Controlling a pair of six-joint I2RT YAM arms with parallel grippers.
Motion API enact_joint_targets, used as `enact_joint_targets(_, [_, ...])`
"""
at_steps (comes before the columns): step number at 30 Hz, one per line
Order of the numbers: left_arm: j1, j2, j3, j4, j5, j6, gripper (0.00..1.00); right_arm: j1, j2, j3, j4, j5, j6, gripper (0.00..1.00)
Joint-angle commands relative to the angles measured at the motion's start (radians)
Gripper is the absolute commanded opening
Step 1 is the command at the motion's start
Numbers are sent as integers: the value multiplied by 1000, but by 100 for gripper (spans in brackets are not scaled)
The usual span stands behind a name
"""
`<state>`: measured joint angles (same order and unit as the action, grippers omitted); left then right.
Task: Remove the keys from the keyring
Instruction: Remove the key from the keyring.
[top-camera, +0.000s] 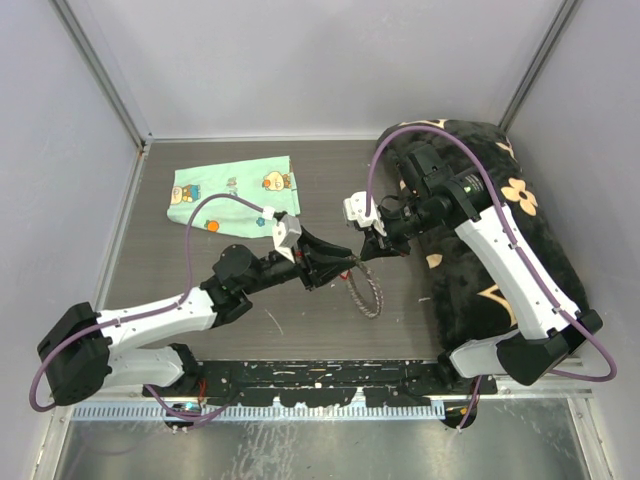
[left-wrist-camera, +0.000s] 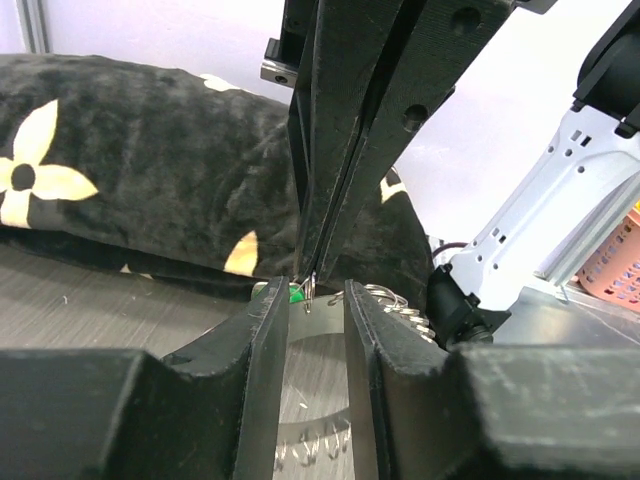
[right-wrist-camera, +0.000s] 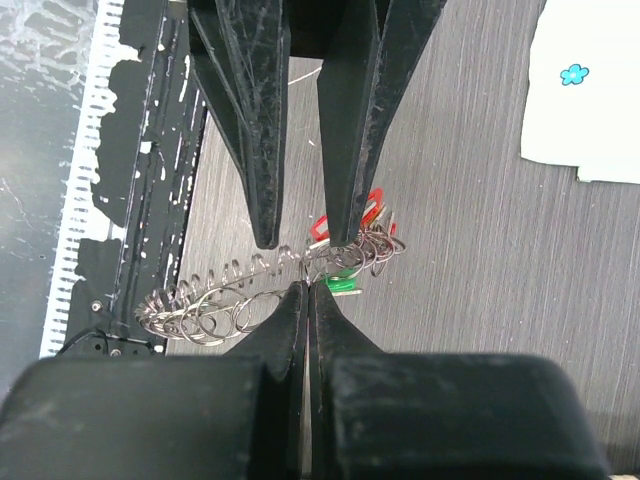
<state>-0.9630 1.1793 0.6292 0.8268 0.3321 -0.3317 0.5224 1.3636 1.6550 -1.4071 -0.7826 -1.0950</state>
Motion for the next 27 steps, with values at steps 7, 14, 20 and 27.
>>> enact_joint_targets(7, [-7, 19, 41, 58, 37, 7, 24, 5, -9, 17, 20, -61, 6, 1])
enact_joint_targets(14, [-10, 40, 46, 60, 53, -9, 22, 5, -11, 15, 23, -58, 8, 1])
enact_joint_targets(20, [-13, 62, 60, 61, 46, -15, 19, 5, -12, 13, 23, -64, 8, 1])
enact_joint_targets(27, [-15, 75, 71, 61, 38, -19, 12, 5, -15, 11, 25, -64, 9, 1])
